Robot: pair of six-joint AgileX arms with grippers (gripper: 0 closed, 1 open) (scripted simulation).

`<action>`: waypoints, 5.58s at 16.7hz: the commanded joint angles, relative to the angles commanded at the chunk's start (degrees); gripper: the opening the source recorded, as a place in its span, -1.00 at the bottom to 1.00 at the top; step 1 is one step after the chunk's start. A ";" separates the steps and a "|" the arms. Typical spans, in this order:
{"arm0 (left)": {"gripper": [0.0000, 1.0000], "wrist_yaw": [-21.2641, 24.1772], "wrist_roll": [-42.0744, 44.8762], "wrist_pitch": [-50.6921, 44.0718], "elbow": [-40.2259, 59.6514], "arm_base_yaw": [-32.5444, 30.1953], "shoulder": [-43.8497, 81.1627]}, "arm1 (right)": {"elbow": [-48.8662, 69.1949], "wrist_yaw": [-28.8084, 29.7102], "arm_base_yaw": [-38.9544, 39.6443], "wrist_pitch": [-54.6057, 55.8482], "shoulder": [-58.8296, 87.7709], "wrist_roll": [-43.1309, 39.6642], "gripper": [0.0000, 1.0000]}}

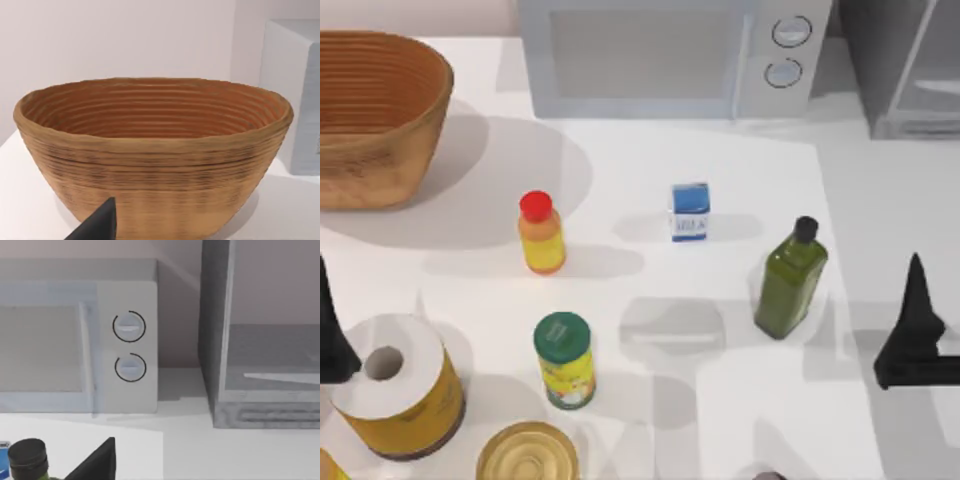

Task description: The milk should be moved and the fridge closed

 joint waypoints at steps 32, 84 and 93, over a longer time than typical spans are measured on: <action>1.00 0.00 0.00 0.00 0.00 0.00 0.00 | 66.49 -25.09 -10.13 -43.68 69.00 25.96 1.00; 1.00 0.00 0.00 0.00 0.00 0.00 0.00 | 70.08 -28.98 -14.36 -41.90 69.88 22.00 -1.00; 1.00 0.00 0.00 0.00 0.00 0.00 0.00 | 39.12 -43.20 -30.56 -2.80 51.72 5.94 -1.00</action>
